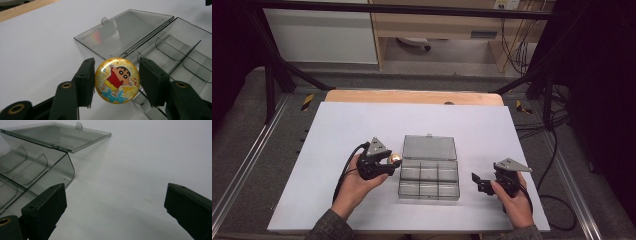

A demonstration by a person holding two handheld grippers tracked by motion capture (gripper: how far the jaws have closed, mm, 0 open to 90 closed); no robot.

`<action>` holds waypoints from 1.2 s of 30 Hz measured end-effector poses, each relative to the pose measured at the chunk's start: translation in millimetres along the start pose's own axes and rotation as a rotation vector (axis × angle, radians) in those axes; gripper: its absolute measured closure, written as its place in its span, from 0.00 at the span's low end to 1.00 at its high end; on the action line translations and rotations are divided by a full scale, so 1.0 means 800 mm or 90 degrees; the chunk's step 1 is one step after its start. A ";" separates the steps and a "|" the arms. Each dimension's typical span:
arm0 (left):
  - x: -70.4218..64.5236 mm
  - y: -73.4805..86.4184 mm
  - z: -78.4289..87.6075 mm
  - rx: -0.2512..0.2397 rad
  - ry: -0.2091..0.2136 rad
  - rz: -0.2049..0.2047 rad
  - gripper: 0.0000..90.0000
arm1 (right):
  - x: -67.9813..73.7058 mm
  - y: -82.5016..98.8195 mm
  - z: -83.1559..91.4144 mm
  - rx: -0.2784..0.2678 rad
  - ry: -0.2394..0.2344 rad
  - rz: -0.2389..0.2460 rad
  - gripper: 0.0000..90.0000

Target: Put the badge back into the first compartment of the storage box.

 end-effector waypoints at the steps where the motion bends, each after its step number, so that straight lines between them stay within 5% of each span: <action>1: -0.001 -0.001 0.000 0.002 0.000 0.000 0.53 | 0.000 -0.001 0.001 -0.003 -0.004 -0.006 0.05; 36: -0.032 -0.008 -0.030 0.024 0.018 -0.028 0.53 | 0.002 0.001 -0.002 0.006 -0.007 0.009 0.06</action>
Point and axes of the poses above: each handheld gripper's, and its own axes: z roughly backward along the jaws, y roughly out of its underside, x roughly to its left, the point moved 8 cm from there along -z, roughly forward along the jaws, and after that the axes turned 6 degrees about -z, right-handed, at the moved point
